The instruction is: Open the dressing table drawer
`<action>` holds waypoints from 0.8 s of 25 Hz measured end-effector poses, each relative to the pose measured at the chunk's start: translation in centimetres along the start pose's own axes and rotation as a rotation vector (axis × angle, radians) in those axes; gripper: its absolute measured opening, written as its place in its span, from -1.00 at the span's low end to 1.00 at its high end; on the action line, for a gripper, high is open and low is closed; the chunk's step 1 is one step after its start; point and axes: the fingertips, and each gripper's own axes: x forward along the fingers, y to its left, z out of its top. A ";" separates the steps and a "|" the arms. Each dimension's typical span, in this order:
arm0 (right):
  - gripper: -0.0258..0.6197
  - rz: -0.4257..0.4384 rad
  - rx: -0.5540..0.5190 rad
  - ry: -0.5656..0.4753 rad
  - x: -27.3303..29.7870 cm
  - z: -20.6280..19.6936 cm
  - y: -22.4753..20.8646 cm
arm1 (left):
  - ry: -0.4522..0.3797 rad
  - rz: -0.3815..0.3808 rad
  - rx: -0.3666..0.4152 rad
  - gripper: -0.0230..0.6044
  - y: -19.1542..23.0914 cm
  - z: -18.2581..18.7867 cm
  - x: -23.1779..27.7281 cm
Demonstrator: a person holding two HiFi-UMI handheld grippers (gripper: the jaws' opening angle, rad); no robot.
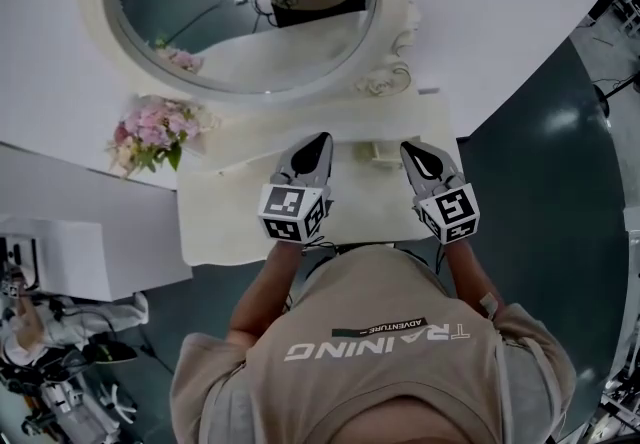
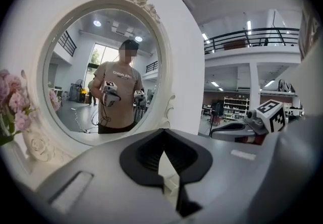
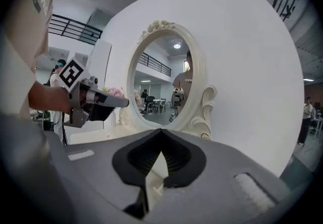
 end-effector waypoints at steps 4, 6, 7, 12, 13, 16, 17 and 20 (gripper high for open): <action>-0.92 0.007 -0.004 -0.061 0.2 2.8 0.0 | -0.033 0.003 0.039 -0.87 -0.1 2.0 -0.3; -0.92 0.011 -0.009 -0.087 0.2 4.2 -0.1 | -0.033 -0.001 0.073 -0.87 -0.5 2.6 -0.3; -0.92 0.013 -0.011 -0.099 0.2 4.8 -0.1 | -0.031 -0.003 0.088 -0.87 -0.6 2.8 -0.3; -0.92 0.010 -0.022 -0.143 -0.2 6.9 -0.3 | -0.029 -0.001 0.092 -0.87 -0.7 2.9 -0.1; -0.92 0.006 -0.021 -0.147 -0.2 7.1 -0.4 | -0.030 0.001 0.083 -0.87 -0.7 2.8 0.0; -0.92 0.002 -0.008 -0.152 -0.3 7.1 -0.4 | -0.023 0.006 0.073 -0.87 -0.5 2.5 0.2; -0.92 0.002 -0.004 -0.152 -0.4 7.1 -0.4 | -0.019 0.004 0.072 -0.87 -0.5 2.4 0.2; -0.92 0.001 0.011 -0.150 -0.5 6.9 -0.4 | -0.007 -0.003 0.075 -0.87 -0.5 2.0 0.3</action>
